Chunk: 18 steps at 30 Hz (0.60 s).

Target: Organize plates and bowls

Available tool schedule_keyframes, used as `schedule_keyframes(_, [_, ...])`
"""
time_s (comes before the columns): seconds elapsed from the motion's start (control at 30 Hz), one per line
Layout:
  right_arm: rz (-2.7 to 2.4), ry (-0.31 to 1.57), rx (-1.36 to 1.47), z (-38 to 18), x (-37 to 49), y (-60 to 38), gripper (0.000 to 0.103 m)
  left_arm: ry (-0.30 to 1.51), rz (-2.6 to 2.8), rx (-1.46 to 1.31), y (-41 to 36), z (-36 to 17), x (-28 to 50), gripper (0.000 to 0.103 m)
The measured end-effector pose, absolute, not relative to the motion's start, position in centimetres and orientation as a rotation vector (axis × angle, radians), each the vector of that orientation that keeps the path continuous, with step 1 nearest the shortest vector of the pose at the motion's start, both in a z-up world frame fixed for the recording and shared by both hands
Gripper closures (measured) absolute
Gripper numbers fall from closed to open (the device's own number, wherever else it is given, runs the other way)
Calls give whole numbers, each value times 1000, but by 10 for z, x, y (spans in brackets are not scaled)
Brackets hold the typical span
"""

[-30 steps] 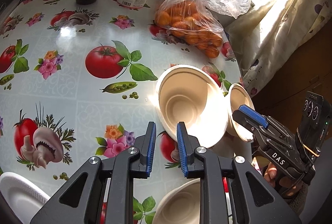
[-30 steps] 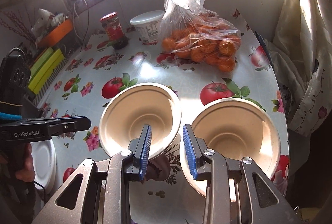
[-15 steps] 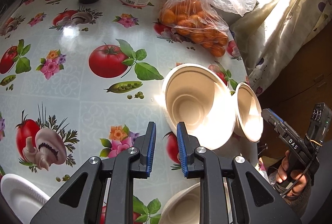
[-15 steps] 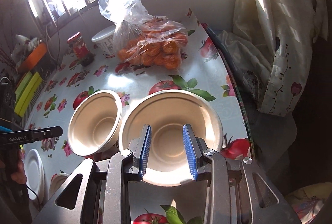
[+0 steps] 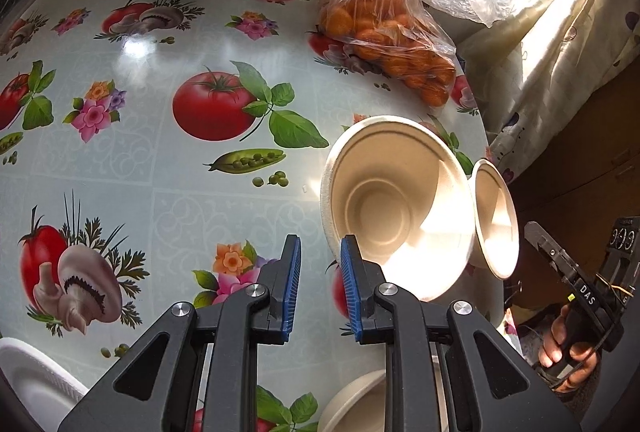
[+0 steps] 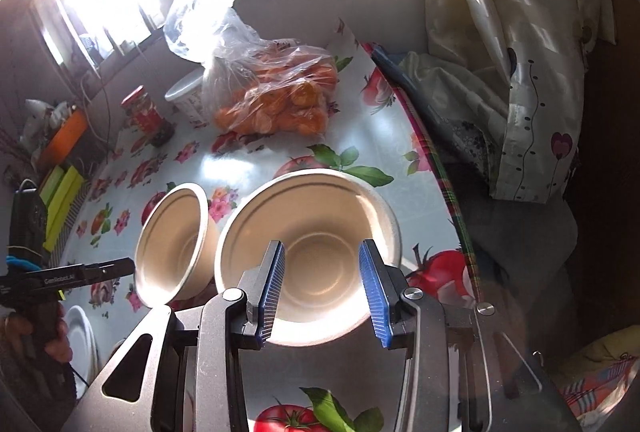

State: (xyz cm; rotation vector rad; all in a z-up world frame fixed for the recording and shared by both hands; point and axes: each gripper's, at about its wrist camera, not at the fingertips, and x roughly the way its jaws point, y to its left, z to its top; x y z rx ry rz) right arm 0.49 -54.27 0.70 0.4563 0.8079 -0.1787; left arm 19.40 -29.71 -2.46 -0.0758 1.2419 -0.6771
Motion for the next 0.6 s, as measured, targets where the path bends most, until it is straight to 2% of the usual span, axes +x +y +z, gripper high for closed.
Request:
schedule_keyframes(0.23, [-53, 837, 414, 18, 51, -512, 64, 1268, -657, -65, -299, -31, 196, 82])
schedule_keyframes(0.6, [16, 907, 433, -4, 85, -495, 64, 1280, -659, -69, -299, -32, 197, 82])
